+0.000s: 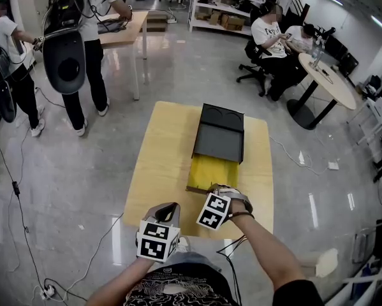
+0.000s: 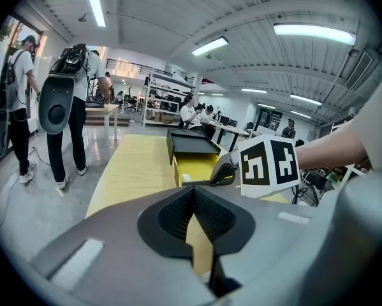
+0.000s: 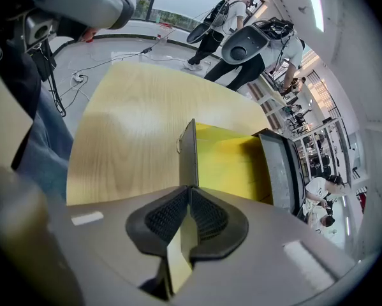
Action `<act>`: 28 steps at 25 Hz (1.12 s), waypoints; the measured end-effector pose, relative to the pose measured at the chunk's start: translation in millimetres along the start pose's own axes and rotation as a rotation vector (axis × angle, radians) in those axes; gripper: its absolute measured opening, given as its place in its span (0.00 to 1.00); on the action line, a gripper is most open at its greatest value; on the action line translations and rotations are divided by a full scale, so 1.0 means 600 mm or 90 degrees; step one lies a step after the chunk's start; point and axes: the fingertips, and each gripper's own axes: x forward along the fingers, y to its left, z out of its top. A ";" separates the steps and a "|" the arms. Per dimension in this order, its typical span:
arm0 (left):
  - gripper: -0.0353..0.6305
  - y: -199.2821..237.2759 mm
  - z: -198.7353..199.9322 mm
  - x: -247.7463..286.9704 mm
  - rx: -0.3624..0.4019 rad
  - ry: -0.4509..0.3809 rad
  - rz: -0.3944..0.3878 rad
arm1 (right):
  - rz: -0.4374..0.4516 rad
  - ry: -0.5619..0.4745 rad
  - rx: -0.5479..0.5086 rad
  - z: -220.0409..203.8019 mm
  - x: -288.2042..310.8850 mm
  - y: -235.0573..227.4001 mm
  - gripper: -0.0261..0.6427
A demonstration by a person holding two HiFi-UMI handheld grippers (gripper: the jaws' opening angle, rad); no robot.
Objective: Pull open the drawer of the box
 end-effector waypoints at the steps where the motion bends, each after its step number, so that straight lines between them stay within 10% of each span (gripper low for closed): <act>1: 0.08 0.000 0.000 0.000 0.000 0.000 0.000 | 0.001 0.001 0.000 -0.001 0.000 0.001 0.08; 28: 0.08 -0.003 -0.010 0.008 0.003 0.003 -0.020 | 0.020 -0.004 0.000 0.011 0.006 0.033 0.08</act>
